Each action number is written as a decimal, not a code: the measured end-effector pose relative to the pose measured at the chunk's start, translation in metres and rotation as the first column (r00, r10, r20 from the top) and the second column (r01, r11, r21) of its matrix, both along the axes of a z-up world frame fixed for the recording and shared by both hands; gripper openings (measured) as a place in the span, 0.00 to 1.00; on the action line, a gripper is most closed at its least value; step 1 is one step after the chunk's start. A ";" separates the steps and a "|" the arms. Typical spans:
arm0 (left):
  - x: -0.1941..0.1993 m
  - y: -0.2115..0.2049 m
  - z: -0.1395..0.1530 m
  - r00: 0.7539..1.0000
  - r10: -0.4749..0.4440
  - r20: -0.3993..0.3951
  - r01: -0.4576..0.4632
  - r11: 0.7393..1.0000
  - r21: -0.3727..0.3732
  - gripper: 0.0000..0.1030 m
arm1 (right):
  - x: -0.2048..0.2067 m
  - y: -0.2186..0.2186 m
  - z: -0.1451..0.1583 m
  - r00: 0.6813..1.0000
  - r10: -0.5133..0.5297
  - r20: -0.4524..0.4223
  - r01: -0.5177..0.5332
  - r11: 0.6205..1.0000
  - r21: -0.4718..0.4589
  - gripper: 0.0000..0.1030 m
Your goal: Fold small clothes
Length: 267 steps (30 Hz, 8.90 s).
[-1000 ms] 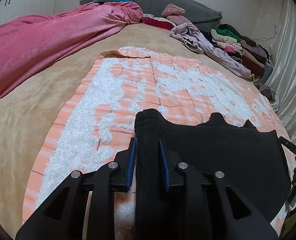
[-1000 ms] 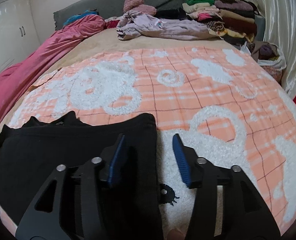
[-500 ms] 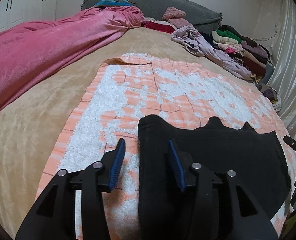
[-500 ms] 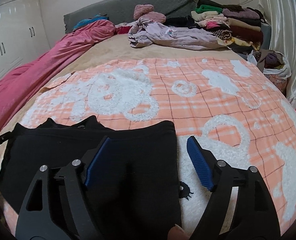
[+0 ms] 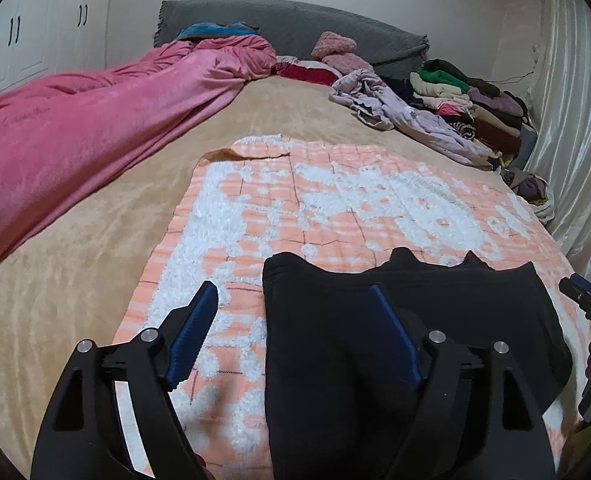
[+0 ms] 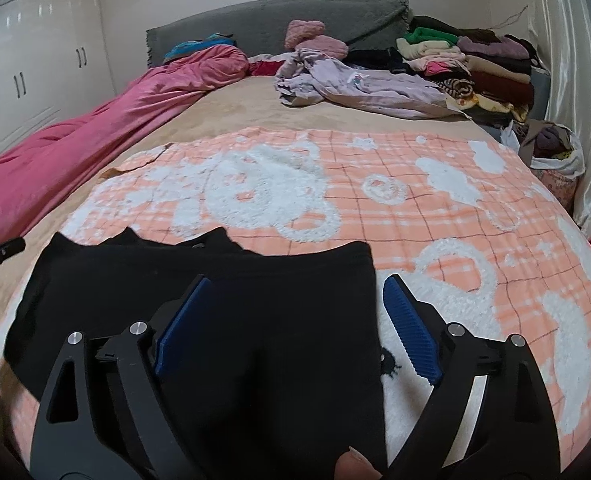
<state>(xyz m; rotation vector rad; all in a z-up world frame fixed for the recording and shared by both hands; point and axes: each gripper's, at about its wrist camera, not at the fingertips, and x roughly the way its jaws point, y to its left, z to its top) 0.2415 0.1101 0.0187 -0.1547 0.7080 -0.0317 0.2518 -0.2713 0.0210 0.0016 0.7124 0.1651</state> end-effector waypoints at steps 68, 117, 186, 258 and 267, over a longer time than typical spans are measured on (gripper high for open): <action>-0.060 -0.049 -0.047 0.968 -0.191 -0.164 0.184 0.981 -0.055 0.92 | -0.106 0.009 -0.044 0.993 -0.065 -0.097 0.066 0.998 0.007 0.88; -0.066 0.018 -0.008 0.997 -0.025 -0.068 0.021 0.998 -0.061 0.95 | -0.146 0.204 -0.004 0.943 0.334 -0.010 -0.333 0.935 -0.126 0.90; 0.027 -0.002 -0.070 0.956 -0.171 -0.239 0.102 0.956 -0.276 0.64 | -0.130 0.230 -0.044 0.868 0.493 0.061 -0.487 0.868 -0.097 0.05; 0.044 -0.290 0.018 0.933 -0.284 -0.220 0.273 0.959 -0.078 0.19 | -0.115 -0.017 -0.023 0.993 0.112 -0.024 -0.093 0.913 0.398 0.03; 0.051 -0.330 -0.002 0.911 -0.315 -0.267 0.317 0.948 -0.036 0.21 | -0.121 -0.036 -0.032 0.995 0.070 -0.073 -0.033 0.907 0.419 0.03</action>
